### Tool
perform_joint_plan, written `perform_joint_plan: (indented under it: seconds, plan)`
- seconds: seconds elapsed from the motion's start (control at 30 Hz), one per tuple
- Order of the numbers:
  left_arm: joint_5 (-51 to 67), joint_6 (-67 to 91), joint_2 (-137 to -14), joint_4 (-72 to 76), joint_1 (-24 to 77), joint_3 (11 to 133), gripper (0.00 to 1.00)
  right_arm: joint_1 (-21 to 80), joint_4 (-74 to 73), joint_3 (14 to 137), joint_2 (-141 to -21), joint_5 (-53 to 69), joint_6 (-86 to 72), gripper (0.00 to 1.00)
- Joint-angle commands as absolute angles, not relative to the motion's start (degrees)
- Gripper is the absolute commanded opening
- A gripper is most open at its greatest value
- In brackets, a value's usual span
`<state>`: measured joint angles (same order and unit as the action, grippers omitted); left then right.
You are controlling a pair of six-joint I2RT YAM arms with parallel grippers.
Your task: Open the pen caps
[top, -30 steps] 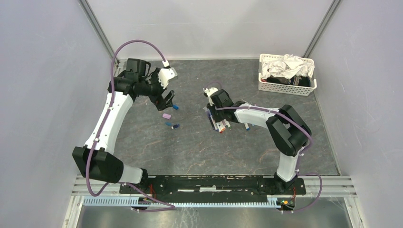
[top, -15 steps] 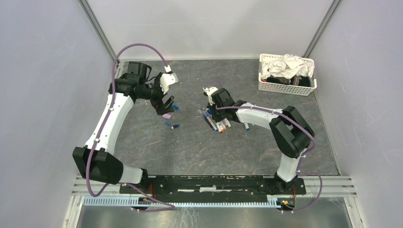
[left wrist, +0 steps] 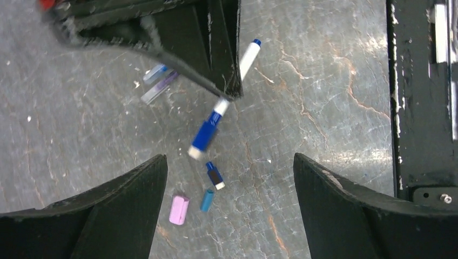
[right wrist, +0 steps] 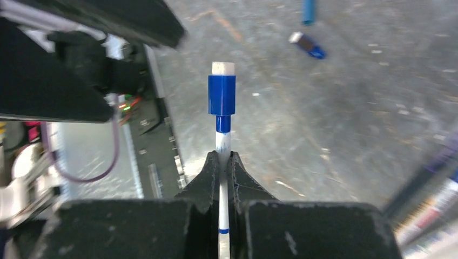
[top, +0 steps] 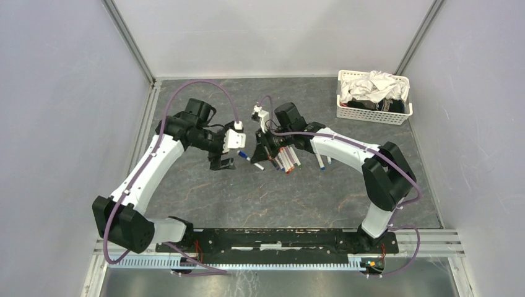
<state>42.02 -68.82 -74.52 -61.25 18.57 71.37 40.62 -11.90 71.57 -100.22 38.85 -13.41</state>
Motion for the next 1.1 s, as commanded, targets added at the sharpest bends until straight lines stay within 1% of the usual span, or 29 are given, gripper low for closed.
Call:
perform_joint_plan:
  seconds: [0.0, 0.07, 0.27, 0.33, 0.47, 0.5, 0.57, 0.63, 0.67, 0.7, 0.77, 0.8, 0.87, 0.93, 1.0, 1.03, 1.07]
  plan:
    - [38.9, -76.4, -76.1, -64.2, 22.9, 72.3, 0.88, 41.3, -9.1, 75.1, -102.3, 55.2, -17.4, 0.00]
    - [37.2, -76.9, -76.6, -64.5, 24.3, 72.0, 0.85, 41.3, -9.1, 75.8, -103.1, 56.7, -18.1, 0.00]
    - [32.6, -79.0, -76.8, -64.1, 26.5, 69.9, 0.70, 41.3, -7.0, 75.8, -103.9, 60.0, -19.9, 0.00]
    - [32.0, -79.3, -76.9, -63.8, 26.8, 69.4, 0.61, 41.3, -6.5, 75.7, -104.3, 60.8, -20.5, 0.00]
    - [30.7, -79.8, -76.8, -62.9, 27.3, 68.7, 0.41, 41.4, -5.7, 75.5, -104.5, 61.5, -21.1, 0.00]
    - [30.9, -79.9, -76.8, -62.9, 27.5, 68.8, 0.35, 41.3, -5.7, 75.6, -104.6, 61.5, -21.3, 0.01]
    - [31.4, -79.8, -76.6, -63.0, 27.8, 69.0, 0.22, 41.6, -5.4, 75.7, -104.8, 61.5, -21.5, 0.11]
    - [31.8, -79.6, -76.5, -63.0, 28.1, 69.4, 0.03, 42.2, -5.0, 75.7, -105.2, 61.4, -21.9, 0.26]
    - [31.8, -79.4, -76.5, -62.9, 28.3, 69.7, 0.03, 42.6, -5.0, 75.8, -105.4, 61.1, -22.0, 0.32]
    - [31.9, -79.2, -76.5, -63.0, 28.3, 69.9, 0.02, 42.7, -5.2, 76.1, -105.9, 61.0, -22.1, 0.34]
    - [31.6, -78.9, -76.5, -63.2, 28.2, 70.1, 0.02, 43.0, -5.2, 76.4, -106.6, 61.0, -22.1, 0.35]
    - [31.4, -79.0, -76.6, -63.3, 28.2, 70.1, 0.02, 43.1, -5.2, 76.5, -106.8, 60.9, -22.2, 0.34]
    - [30.8, -79.2, -76.6, -63.7, 28.3, 70.1, 0.02, 43.0, -5.9, 76.4, -107.1, 60.6, -21.5, 0.28]
    - [29.2, -79.5, -76.5, -63.7, 28.3, 70.0, 0.02, 42.6, -8.4, 76.2, -106.7, 59.9, -19.6, 0.12]
    - [26.8, -80.3, -76.6, -64.4, 28.1, 70.0, 0.02, 41.7, -9.4, 74.1, -105.5, 59.3, -18.1, 0.02]
    - [25.9, -81.4, -76.7, -65.1, 27.6, 69.9, 0.02, 41.2, -9.9, 72.8, -104.8, 59.2, -17.4, 0.00]
    - [24.1, -82.7, -77.0, -65.5, 26.8, 69.7, 0.02, 40.6, -11.1, 71.3, -103.7, 58.8, -16.0, 0.00]
